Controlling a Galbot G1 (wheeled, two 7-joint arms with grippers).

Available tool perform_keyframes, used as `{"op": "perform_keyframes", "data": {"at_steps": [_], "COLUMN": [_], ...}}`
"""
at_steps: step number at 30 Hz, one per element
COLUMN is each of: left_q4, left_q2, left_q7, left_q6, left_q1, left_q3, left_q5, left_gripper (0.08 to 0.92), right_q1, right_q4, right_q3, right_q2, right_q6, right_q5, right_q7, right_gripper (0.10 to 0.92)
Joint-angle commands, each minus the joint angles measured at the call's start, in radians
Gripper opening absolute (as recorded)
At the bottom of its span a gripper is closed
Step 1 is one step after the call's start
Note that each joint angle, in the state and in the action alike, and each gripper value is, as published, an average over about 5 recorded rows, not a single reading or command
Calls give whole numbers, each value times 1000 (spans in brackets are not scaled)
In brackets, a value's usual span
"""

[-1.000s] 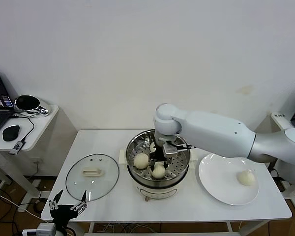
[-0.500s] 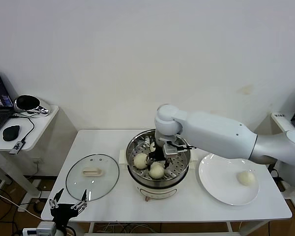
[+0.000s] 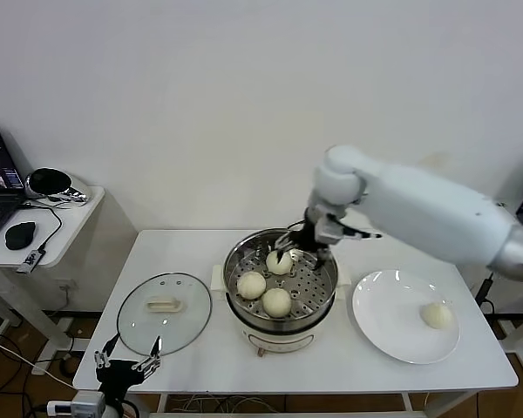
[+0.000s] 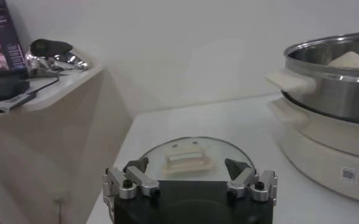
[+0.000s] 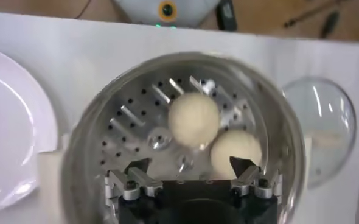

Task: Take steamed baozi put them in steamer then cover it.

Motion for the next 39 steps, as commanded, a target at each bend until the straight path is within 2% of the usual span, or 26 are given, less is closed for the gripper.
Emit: {"op": "perform_keyframes", "data": {"at_steps": [1,7,13,23,39], "left_q4": [-4,-4,-8,-4,5], "left_q2": [7,11,13,1,-2], "left_q7": [3,5,6,3,4], "left_q6": [2,5,7,8,11], "left_q1": [-1,-2,7,27,34], "left_q3": [4,25,36,40,32], "left_q5": [-4,-6,-5,6,22], "left_gripper": [823,823,823,823,823], "right_q1": [87,-1,-268,-702,-765], "right_q4": [22,20,0,-49,-248], "right_q3": [-57,12,243,571,641], "right_q2": [-331,-452,-497,-463,-368], "right_q6": [-377,-687,-807,-759,-589], "right_q5": [140,157,67,-42,-183], "right_q7": [31,-35,-39,11,48], "right_gripper": [823,823,823,823,823]}}
